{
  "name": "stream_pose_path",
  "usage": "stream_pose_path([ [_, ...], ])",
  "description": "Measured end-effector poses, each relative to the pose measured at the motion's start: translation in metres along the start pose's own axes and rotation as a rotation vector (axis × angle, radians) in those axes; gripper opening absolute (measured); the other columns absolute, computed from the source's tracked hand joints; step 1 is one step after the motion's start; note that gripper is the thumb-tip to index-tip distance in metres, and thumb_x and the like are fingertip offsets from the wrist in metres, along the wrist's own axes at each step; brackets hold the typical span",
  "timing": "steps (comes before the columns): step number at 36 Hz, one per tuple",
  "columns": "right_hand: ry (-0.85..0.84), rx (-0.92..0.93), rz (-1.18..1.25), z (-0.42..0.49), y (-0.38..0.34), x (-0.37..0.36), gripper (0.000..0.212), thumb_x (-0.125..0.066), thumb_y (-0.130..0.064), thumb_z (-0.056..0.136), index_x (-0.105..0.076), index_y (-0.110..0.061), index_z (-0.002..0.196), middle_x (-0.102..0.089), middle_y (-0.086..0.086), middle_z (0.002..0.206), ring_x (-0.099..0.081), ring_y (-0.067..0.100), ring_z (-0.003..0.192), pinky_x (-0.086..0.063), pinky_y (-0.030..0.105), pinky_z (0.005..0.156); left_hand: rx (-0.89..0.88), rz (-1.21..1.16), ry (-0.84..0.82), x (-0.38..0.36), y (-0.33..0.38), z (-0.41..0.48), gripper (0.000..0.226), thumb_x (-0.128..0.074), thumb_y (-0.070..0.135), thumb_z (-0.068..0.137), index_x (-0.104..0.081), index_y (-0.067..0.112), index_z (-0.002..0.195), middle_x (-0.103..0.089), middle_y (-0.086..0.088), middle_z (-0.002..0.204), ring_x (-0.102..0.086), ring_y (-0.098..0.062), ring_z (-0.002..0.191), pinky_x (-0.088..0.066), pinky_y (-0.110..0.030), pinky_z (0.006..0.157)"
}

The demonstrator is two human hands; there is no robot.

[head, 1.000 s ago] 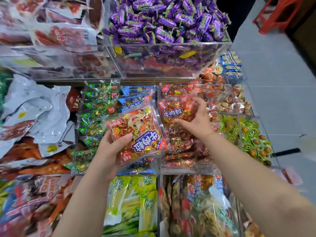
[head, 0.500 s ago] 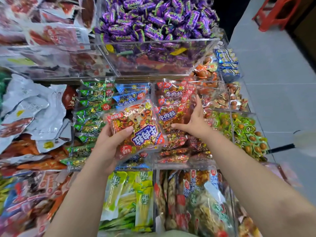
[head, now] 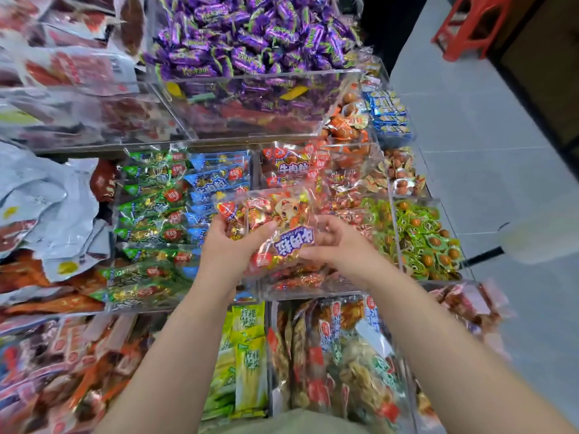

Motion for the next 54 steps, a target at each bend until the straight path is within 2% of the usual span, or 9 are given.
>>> stream_pose_path([
  [7,0.344,0.131,0.788,-0.001,-0.002,0.042,0.036,-0.070,-0.021,0.074,-0.059,-0.012,0.107,-0.070,0.002,0.090,-0.063,0.017,0.080,-0.050,0.030,0.067,-0.055,-0.061,0.038,0.007,0.005,-0.004,0.105,-0.073,0.074,0.044,-0.047,0.032,0.136,-0.053,0.006,0.138,-0.053,-0.020,0.124,-0.047,-0.055,0.097],
  [11,0.520,0.178,0.243,0.000,-0.024,0.066,0.022,-0.066,-0.030,0.086,-0.066,-0.021,0.106,-0.070,-0.001,0.102,-0.067,0.019,0.094,-0.057,0.037,0.078,-0.081,-0.093,0.115,0.020,0.010,-0.003,0.087,-0.071,0.058,0.059,-0.047,0.024,0.135,-0.053,0.000,0.138,-0.054,-0.028,0.124,-0.046,-0.058,0.097],
  [15,0.346,0.424,-0.577,0.018,-0.084,0.052,0.019,-0.068,-0.033,0.084,-0.067,-0.034,0.103,-0.065,-0.019,0.101,-0.059,-0.003,0.085,-0.049,0.020,0.078,-0.145,-0.027,0.197,0.038,0.011,0.005,0.016,-0.068,0.033,0.084,-0.059,0.035,0.098,-0.068,0.017,0.090,-0.065,-0.018,0.094,-0.052,-0.050,0.088],
  [25,-0.055,0.508,-1.528,0.093,-0.051,-0.047,0.049,-0.063,-0.037,0.087,-0.051,-0.019,0.130,-0.059,0.006,0.123,-0.049,0.027,0.117,-0.045,0.041,0.094,-0.203,0.031,0.202,0.051,0.015,0.003,0.015,-0.064,0.025,0.089,-0.060,0.031,0.102,-0.070,0.008,0.099,-0.066,-0.015,0.096,-0.050,-0.034,0.077],
  [29,0.163,0.770,-1.321,0.064,-0.050,-0.022,0.075,-0.072,-0.044,0.076,-0.040,-0.020,0.140,-0.048,0.004,0.134,-0.037,0.025,0.125,-0.025,0.038,0.108,-0.194,0.008,0.183,0.055,0.012,0.005,0.015,-0.064,0.025,0.089,-0.060,0.036,0.100,-0.069,0.027,0.086,-0.065,0.009,0.078,-0.048,-0.033,0.074],
  [32,0.405,0.690,-1.086,0.045,-0.038,0.016,0.083,-0.073,-0.049,0.073,-0.032,-0.027,0.142,-0.033,-0.001,0.136,-0.024,0.020,0.129,-0.014,0.035,0.109,-0.162,-0.030,0.170,0.054,0.013,0.003,0.019,-0.067,0.027,0.085,-0.062,0.033,0.102,-0.071,0.015,0.097,-0.067,-0.007,0.095,-0.050,-0.049,0.091],
  [39,0.436,0.335,-0.713,0.049,0.003,0.039,0.064,-0.070,-0.037,0.081,-0.029,-0.034,0.130,-0.055,-0.014,0.082,-0.057,0.004,0.070,-0.053,0.028,0.062,-0.132,-0.124,0.114,0.038,0.021,0.000,0.042,-0.065,0.043,0.073,-0.060,0.028,0.112,-0.068,-0.001,0.116,-0.061,-0.027,0.113,-0.044,-0.057,0.101],
  [47,0.573,0.317,-0.364,0.040,-0.018,0.028,0.052,-0.068,-0.025,0.084,-0.027,-0.029,0.116,-0.045,-0.007,0.076,-0.051,0.009,0.065,-0.049,0.027,0.061,-0.049,-0.243,0.078,0.032,0.010,0.007,0.025,-0.054,0.033,0.096,-0.073,0.022,0.085,-0.075,0.000,0.095,-0.071,-0.018,0.091,-0.057,-0.041,0.078],
  [54,0.059,-0.027,0.639,0.011,0.012,-0.034,0.047,-0.059,-0.052,0.073,-0.061,-0.014,0.100,-0.067,0.005,0.085,-0.068,0.017,0.080,-0.055,0.029,0.069,0.014,-0.567,-0.002,0.011,0.012,0.005,0.030,-0.036,0.030,0.104,-0.062,0.017,0.109,-0.075,-0.003,0.100,-0.071,-0.020,0.093,-0.055,-0.048,0.080],
])
Point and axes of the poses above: each hand's wrist, its own z-axis towards the middle knuckle, its own x-axis out of the back of the hand, y = z × x, the point moved 7 cm from there along z, towards the middle knuckle
